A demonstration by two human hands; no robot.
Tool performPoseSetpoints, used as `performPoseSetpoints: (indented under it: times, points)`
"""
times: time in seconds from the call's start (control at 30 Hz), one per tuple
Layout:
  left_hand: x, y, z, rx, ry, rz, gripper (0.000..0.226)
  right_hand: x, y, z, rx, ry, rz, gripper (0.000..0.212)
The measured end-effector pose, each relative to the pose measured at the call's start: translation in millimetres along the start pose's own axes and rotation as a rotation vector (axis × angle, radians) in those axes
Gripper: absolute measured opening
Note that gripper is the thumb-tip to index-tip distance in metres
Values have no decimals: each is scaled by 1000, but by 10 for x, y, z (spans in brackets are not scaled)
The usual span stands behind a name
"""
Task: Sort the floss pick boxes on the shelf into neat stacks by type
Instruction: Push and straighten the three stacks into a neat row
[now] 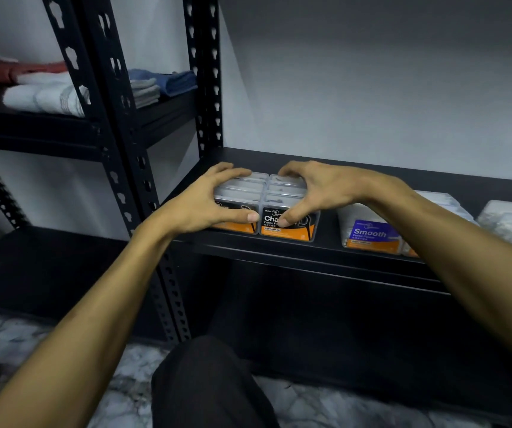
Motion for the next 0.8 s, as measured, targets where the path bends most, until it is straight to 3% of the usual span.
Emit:
performPoseSetpoints:
  times: [0.8]
  points:
    - [-52, -13, -12, -52, -76, 78, 92, 19, -15, 70, 57, 33, -16, 95]
Point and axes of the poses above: each hand's wrist, its own z-axis towards the middle knuckle, its own y-axis out of the back of the hand, x = y × z, the point moved 7 cm from there along z, towards the middle knuckle, and after that the axes turned 11 degrees about -z, right-handed, at the moved point
